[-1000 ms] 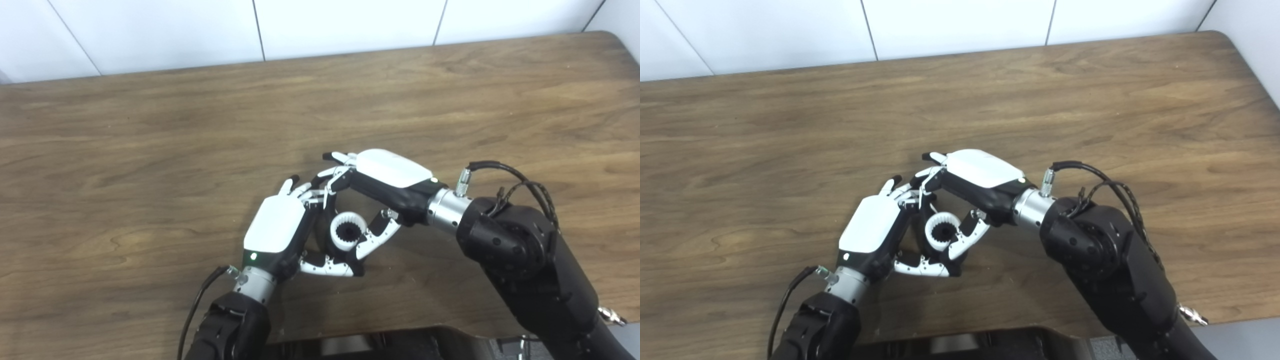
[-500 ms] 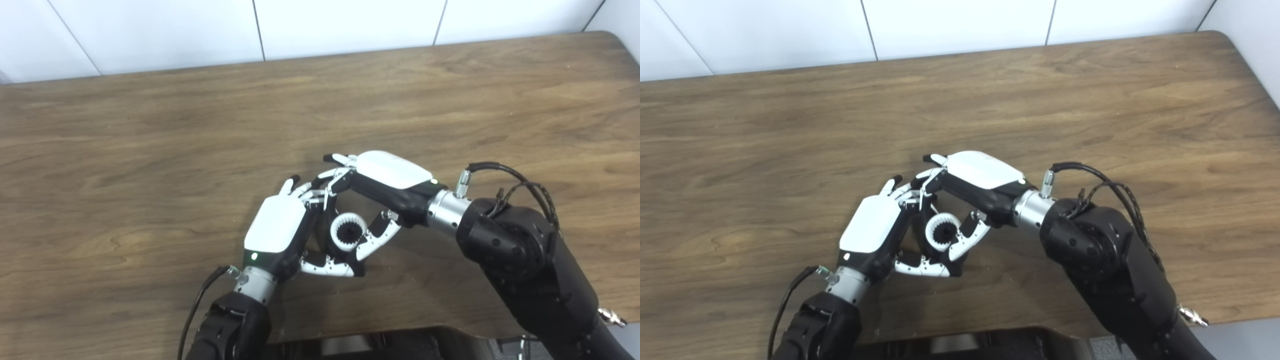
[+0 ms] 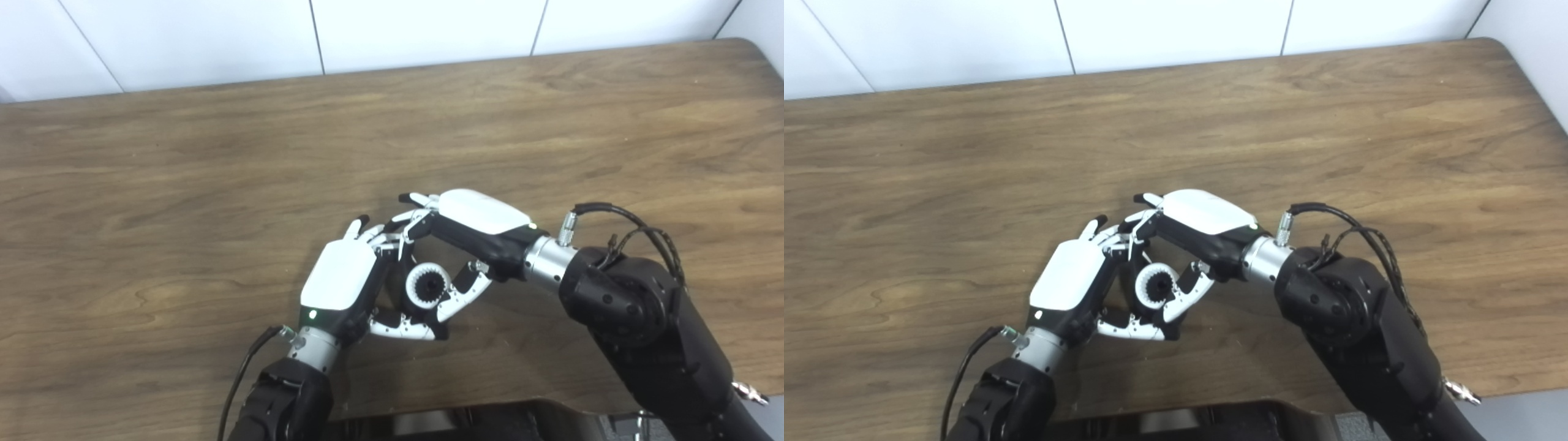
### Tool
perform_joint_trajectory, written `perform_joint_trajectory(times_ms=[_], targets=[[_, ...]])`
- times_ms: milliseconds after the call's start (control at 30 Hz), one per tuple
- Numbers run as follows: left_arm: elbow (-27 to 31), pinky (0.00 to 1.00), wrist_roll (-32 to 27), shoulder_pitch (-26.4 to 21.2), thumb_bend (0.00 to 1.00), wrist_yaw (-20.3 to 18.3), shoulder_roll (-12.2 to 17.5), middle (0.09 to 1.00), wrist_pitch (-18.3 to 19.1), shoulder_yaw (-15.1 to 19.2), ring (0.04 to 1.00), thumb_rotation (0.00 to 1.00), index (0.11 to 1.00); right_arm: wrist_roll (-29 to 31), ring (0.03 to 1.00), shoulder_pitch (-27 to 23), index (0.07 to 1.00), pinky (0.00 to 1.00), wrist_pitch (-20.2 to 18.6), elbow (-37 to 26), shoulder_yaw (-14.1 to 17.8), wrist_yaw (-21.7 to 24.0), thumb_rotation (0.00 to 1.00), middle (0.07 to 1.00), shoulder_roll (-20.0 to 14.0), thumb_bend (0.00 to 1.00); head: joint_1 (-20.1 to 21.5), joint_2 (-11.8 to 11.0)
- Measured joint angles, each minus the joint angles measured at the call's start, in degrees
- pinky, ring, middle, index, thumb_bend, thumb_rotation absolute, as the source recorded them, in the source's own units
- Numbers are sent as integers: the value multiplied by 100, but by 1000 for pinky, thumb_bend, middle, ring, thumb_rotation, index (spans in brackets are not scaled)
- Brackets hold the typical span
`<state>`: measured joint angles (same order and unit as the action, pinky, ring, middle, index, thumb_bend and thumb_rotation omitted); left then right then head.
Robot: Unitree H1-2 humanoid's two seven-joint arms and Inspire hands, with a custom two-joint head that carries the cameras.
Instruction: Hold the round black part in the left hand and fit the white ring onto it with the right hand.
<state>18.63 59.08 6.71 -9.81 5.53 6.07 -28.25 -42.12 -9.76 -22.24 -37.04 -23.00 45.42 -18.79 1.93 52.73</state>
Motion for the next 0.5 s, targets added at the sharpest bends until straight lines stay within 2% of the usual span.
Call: perform_joint_trajectory(times_ms=[500], targets=[[6, 1000, 2, 1, 521, -2, 0, 767, -5, -3, 882, 48, 485, 32, 1000, 22, 484, 991, -42, 2, 66, 1, 128, 862, -2, 521, 0, -9]])
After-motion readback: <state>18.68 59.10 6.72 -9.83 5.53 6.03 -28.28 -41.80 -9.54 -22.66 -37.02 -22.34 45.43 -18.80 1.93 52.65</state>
